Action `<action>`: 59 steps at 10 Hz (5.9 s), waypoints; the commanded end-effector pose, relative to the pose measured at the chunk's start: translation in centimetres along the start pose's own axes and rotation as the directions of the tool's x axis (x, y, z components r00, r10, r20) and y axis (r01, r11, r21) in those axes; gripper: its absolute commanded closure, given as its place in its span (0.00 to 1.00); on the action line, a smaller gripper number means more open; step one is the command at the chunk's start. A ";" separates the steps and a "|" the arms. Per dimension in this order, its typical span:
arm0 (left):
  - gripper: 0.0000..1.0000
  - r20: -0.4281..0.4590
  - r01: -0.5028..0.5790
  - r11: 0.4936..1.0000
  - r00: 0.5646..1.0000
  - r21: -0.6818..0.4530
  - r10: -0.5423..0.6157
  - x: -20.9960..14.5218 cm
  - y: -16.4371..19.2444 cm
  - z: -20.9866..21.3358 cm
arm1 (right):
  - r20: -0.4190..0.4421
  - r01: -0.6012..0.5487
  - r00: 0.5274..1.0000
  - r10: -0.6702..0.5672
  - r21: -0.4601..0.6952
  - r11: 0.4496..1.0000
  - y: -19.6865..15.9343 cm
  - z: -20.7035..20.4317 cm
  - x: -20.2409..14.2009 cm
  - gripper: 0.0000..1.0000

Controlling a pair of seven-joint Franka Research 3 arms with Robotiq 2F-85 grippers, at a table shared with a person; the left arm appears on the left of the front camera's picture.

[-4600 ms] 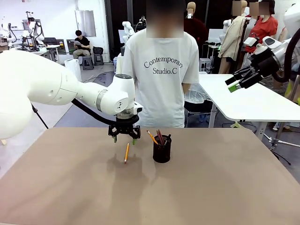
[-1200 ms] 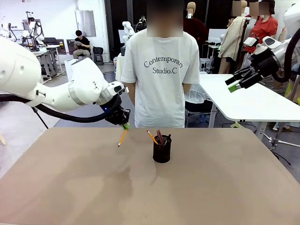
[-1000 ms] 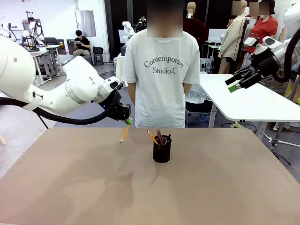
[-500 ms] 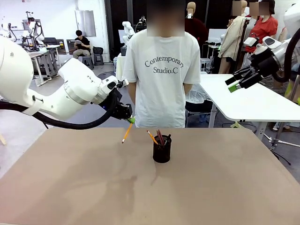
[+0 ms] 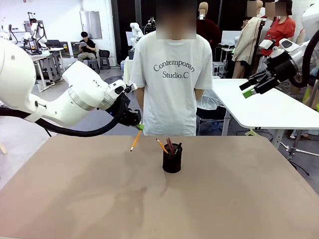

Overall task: Place the pens into the pen holder.
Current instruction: Pick up a writing instrument from the table and place it into the Pen holder.

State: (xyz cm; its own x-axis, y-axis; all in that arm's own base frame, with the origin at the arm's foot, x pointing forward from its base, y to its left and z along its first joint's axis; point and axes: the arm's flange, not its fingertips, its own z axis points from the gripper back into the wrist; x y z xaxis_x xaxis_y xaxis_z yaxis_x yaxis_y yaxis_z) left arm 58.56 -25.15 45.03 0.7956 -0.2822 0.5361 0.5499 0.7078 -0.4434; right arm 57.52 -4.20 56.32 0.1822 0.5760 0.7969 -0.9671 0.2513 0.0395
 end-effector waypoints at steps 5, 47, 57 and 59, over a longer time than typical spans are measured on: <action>1.00 0.359 0.365 0.736 0.916 -0.570 -0.177 1.1 -2.0 3.3 | 0.002 0.013 1.000 -0.013 -0.008 1.000 0.1 0.0 0.3 0.00; 0.00 0.712 0.733 0.677 0.509 -0.063 -0.484 -3.4 -1.2 -10.3 | 0.002 0.013 1.000 -0.013 -0.008 1.000 0.1 0.0 0.3 0.00; 0.00 0.574 0.785 0.604 0.560 -0.137 -0.597 -3.4 -1.2 -6.9 | 0.002 0.013 1.000 -0.013 -0.008 1.000 0.1 0.0 0.3 0.00; 0.00 0.526 0.823 0.537 0.544 -0.184 -0.653 -3.0 -0.4 -2.9 | 0.002 0.013 1.000 -0.013 -0.008 1.000 0.1 0.0 0.3 0.00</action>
State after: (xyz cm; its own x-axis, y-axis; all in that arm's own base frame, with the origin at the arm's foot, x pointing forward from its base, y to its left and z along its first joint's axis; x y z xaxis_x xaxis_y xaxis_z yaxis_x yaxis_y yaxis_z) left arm 57.11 -28.57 39.67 -0.0448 -0.2431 0.9690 0.9943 0.0835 0.0669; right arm 57.52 -4.21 56.32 0.1823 0.5759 0.7969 -0.9671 0.2514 0.0396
